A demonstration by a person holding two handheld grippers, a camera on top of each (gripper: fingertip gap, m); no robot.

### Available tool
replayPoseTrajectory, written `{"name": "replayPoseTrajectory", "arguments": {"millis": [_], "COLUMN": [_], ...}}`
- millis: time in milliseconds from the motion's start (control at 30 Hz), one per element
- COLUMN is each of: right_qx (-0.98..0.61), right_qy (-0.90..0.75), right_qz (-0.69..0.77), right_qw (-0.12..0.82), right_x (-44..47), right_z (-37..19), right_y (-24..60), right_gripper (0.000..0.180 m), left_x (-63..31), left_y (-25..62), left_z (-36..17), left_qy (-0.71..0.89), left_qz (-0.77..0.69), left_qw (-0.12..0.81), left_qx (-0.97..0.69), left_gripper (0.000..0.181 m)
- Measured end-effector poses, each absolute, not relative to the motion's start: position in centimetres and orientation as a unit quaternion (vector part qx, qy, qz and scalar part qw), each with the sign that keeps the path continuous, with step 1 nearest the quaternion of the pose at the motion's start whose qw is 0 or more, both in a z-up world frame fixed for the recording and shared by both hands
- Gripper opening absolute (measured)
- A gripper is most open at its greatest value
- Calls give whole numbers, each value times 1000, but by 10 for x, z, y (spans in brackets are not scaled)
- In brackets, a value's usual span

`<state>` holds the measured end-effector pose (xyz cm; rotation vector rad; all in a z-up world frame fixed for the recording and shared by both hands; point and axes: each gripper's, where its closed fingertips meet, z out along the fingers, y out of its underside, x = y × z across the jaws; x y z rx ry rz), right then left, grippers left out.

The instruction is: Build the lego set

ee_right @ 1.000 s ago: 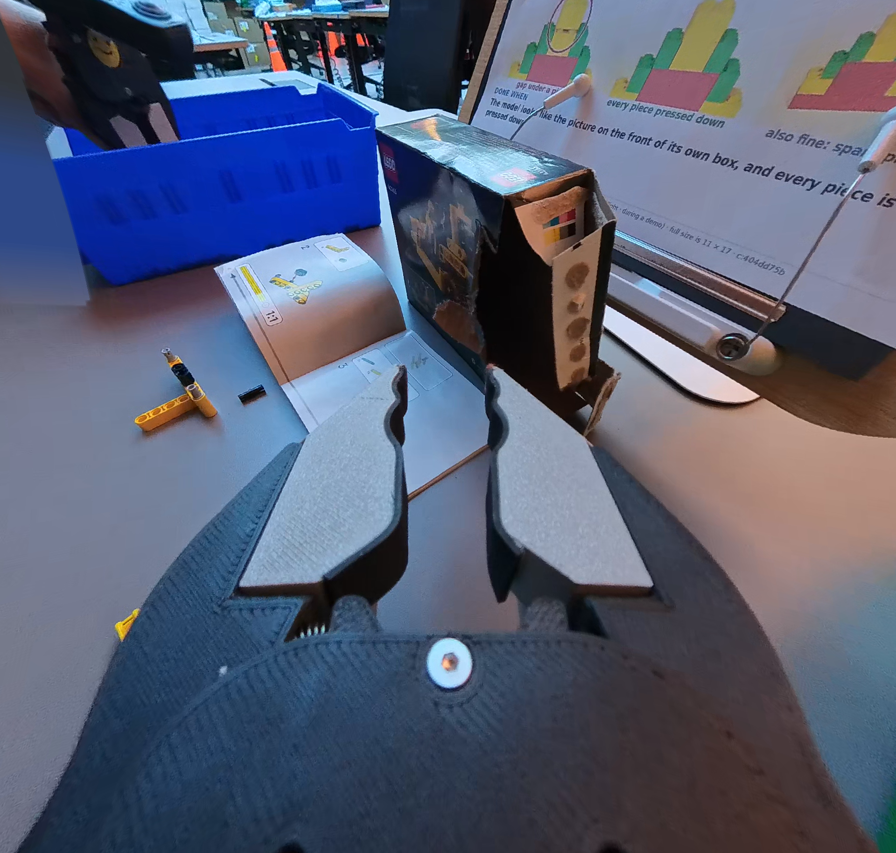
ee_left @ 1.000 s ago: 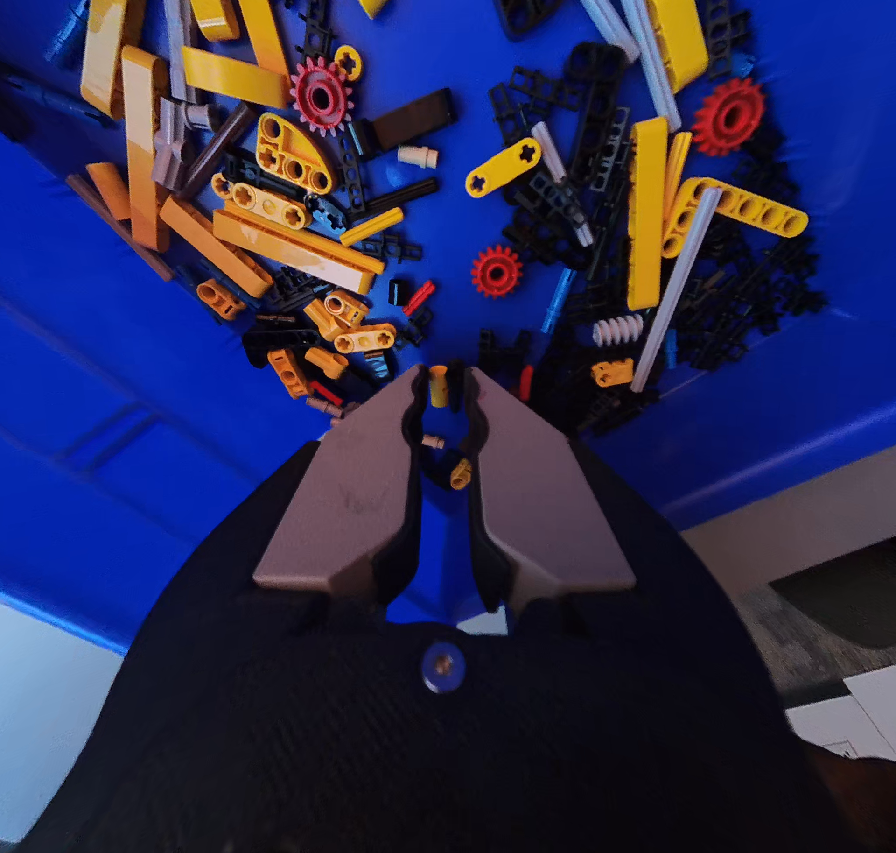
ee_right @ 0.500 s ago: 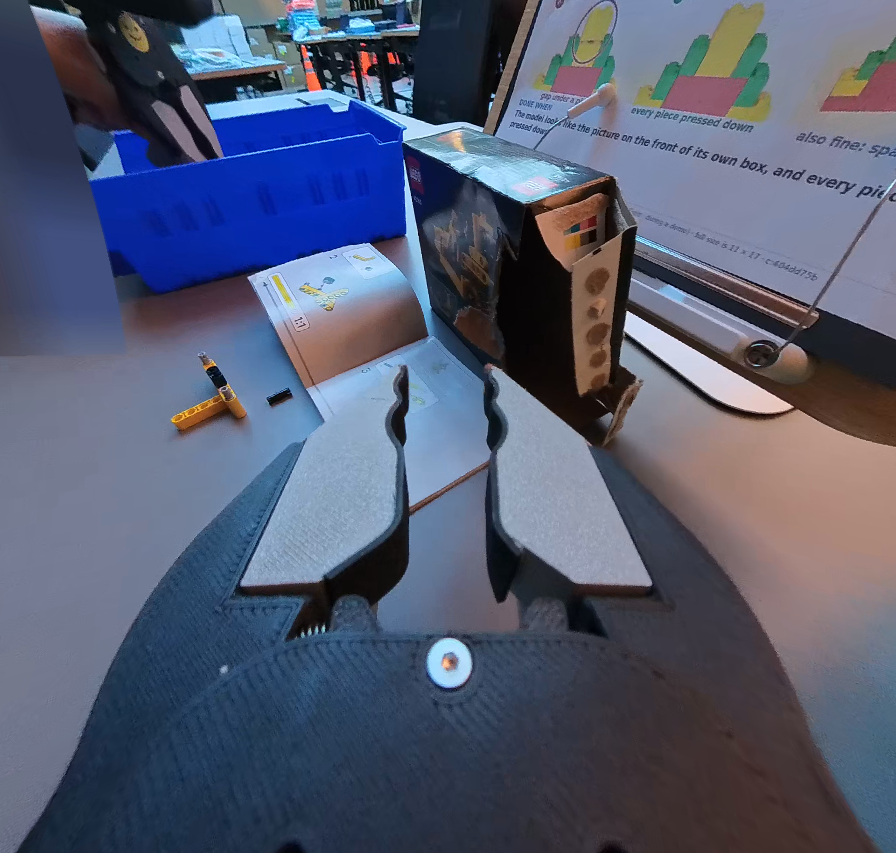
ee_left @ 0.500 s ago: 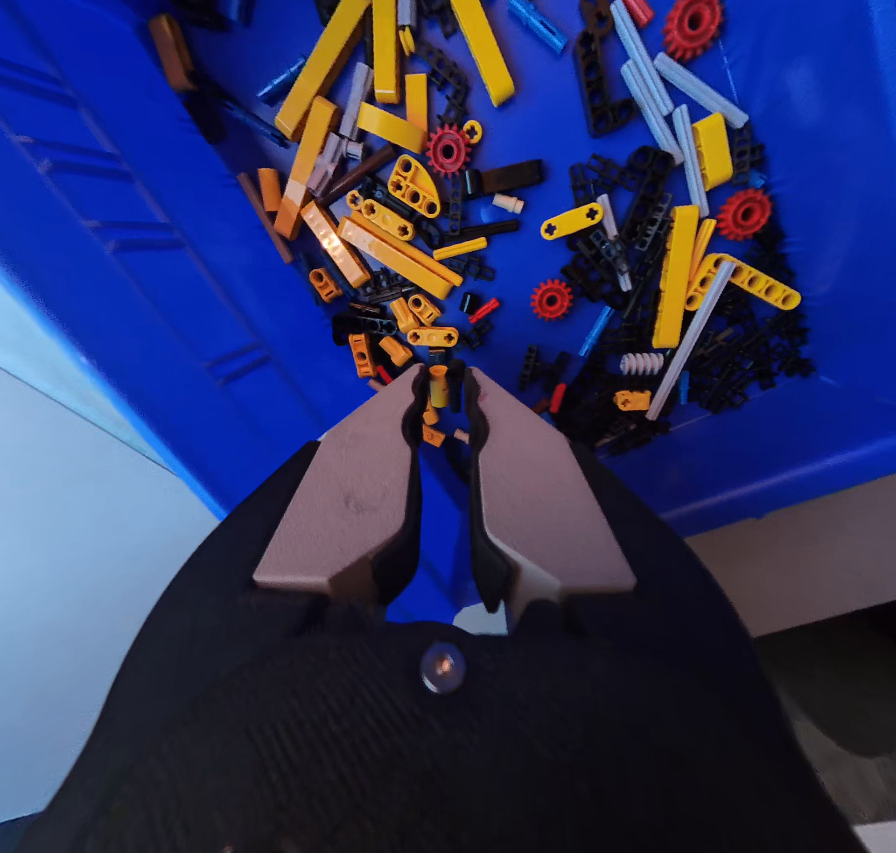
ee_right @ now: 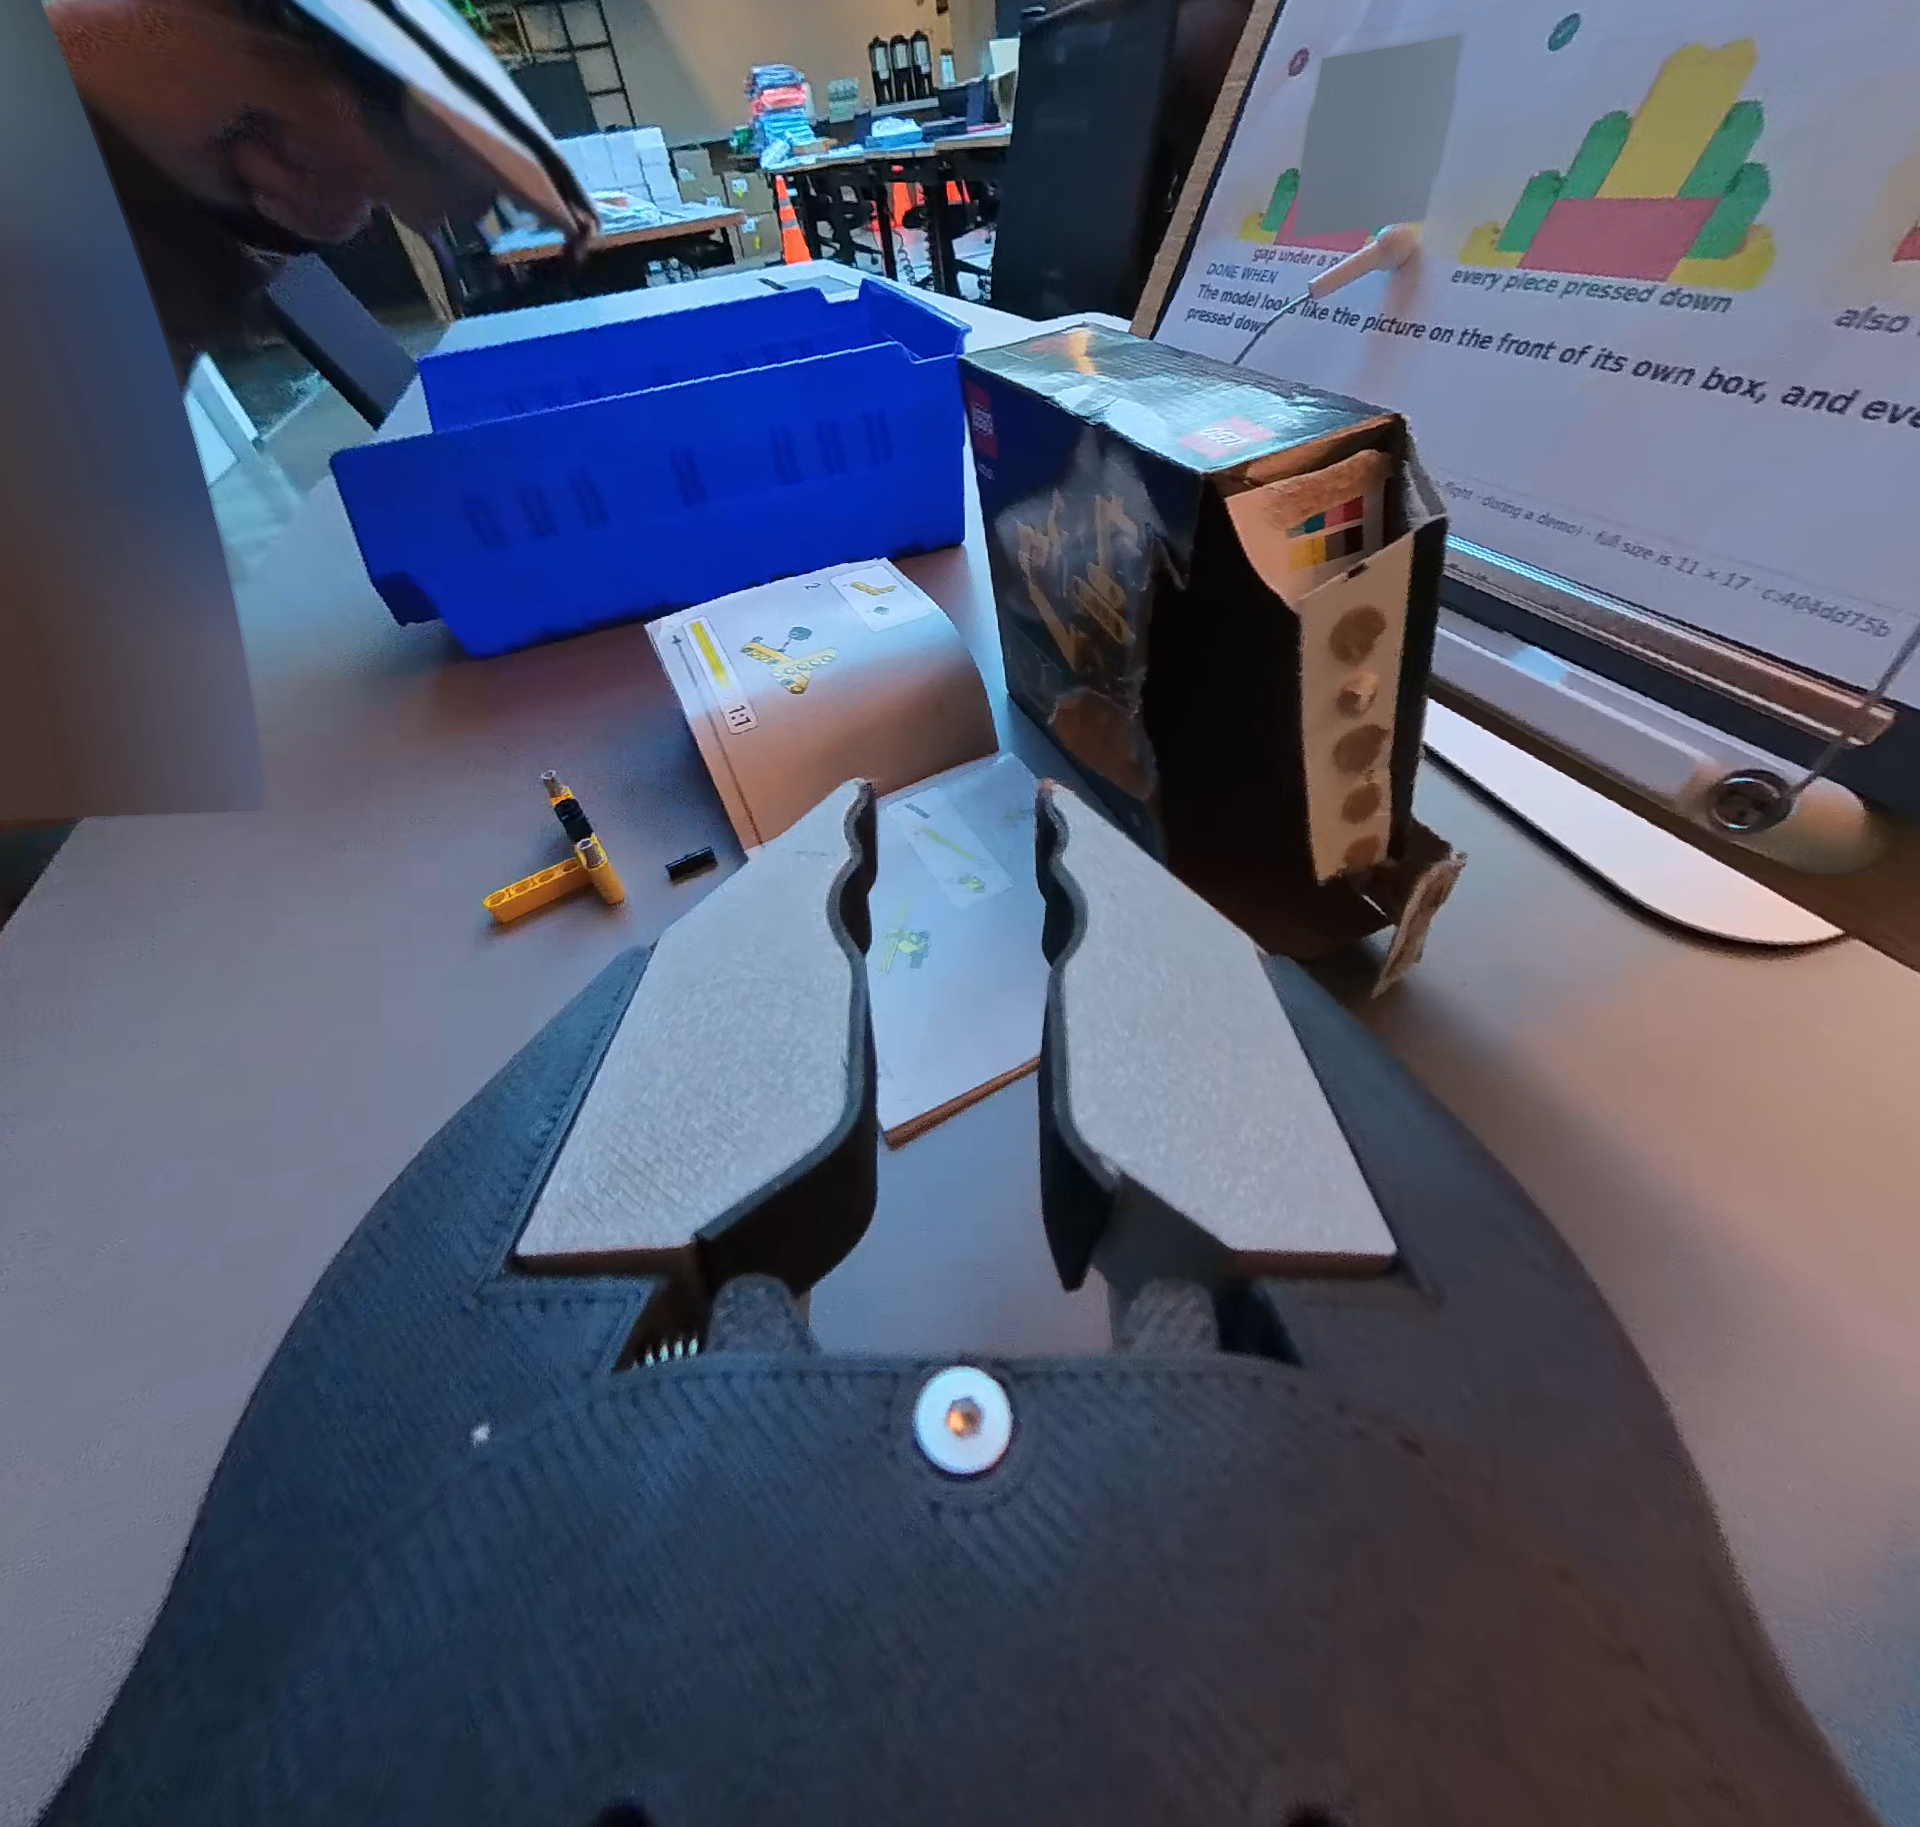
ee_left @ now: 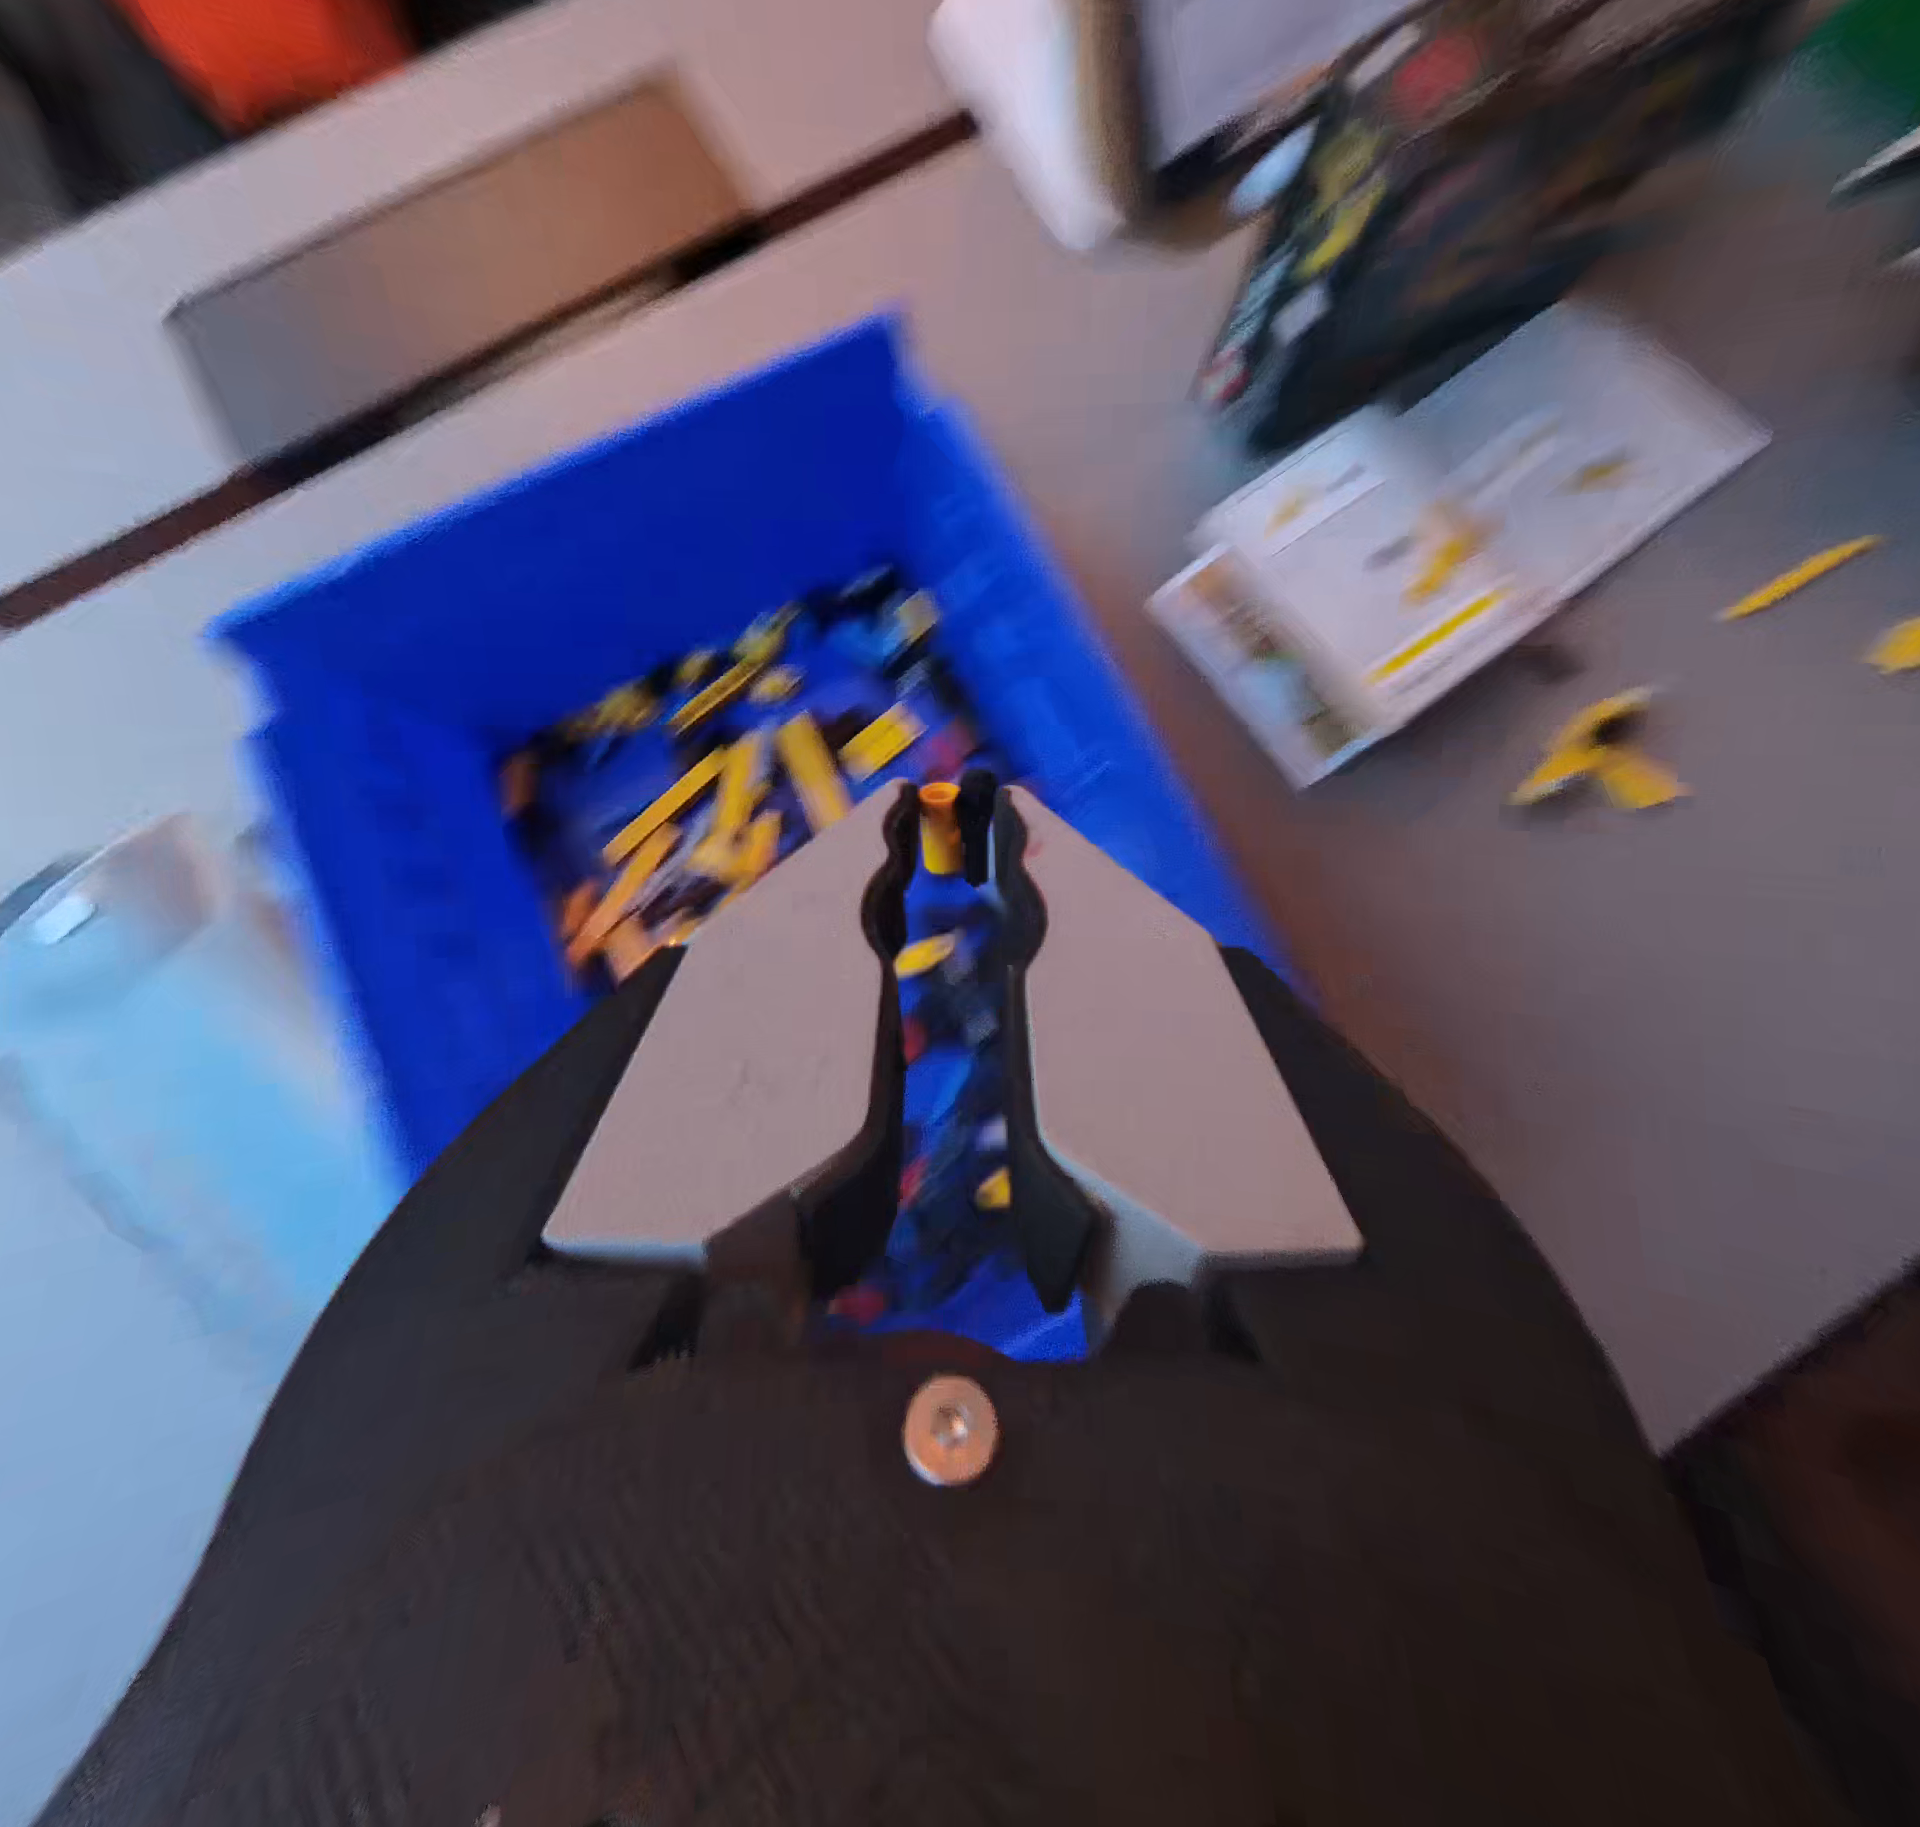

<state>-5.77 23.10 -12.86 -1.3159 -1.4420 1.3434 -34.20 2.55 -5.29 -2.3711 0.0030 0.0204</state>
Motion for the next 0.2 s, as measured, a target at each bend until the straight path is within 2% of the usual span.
{"name": "replayPoseTrajectory", "arguments": {"millis": [33, 100, 200], "right_qx": [-512, -508, -503], "right_qy": [-567, -572, -573], "right_qz": [525, 524, 523], "right_qw": [376, 376, 380], "right_x": [-58, -58, -58], "right_z": [-129, -129, -128], "right_y": [229, 226, 223], "right_gripper": [27, 27, 26], "left_x": [-313, -243, -143], "left_y": [39, 62, 90], "left_z": [-43, -45, -90], "left_qy": [11, 54, 115], "left_qz": [-31, -115, -195], "left_qw": [408, 422, 382], "left_qx": [-912, -897, -896], "left_gripper": [12, 12, 12]}}
